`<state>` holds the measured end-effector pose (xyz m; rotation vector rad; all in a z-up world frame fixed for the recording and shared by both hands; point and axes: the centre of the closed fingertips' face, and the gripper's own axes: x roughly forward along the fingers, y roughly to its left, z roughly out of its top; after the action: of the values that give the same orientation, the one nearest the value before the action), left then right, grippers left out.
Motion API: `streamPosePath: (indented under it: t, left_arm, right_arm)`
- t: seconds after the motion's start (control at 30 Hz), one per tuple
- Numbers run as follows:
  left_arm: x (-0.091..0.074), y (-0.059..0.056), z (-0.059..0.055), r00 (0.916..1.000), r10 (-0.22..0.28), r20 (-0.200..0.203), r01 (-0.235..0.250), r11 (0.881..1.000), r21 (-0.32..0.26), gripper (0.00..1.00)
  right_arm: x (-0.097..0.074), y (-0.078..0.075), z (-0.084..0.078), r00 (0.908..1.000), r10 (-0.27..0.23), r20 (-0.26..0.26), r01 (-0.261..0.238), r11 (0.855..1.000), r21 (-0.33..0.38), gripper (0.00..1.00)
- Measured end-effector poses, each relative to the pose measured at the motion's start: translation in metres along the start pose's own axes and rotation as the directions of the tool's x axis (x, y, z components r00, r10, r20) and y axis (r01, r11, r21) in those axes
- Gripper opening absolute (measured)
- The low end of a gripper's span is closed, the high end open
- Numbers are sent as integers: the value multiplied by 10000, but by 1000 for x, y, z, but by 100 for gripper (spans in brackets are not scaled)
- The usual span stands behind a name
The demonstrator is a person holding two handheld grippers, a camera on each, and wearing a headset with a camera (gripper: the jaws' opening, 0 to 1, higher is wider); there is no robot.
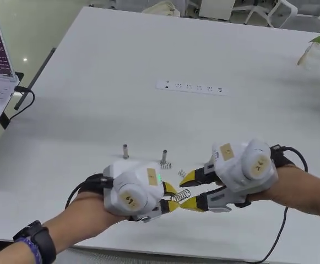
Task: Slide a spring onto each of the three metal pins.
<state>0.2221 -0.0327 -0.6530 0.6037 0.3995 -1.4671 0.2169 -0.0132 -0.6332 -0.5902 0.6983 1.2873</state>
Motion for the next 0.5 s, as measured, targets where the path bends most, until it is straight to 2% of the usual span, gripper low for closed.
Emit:
streamPosePath:
  t: [0.23,0.5]
  left_arm:
    - [1,-2,2,10000,-82,23,82,9999,58,2]
    - [1,-2,2,9998,-186,-17,186,9997,152,2]
  right_arm:
    - [3,5,-3,9987,339,-384,-363,9974,-626,17]
    - [7,6,-5,9974,393,-611,-455,9936,-1030,11]
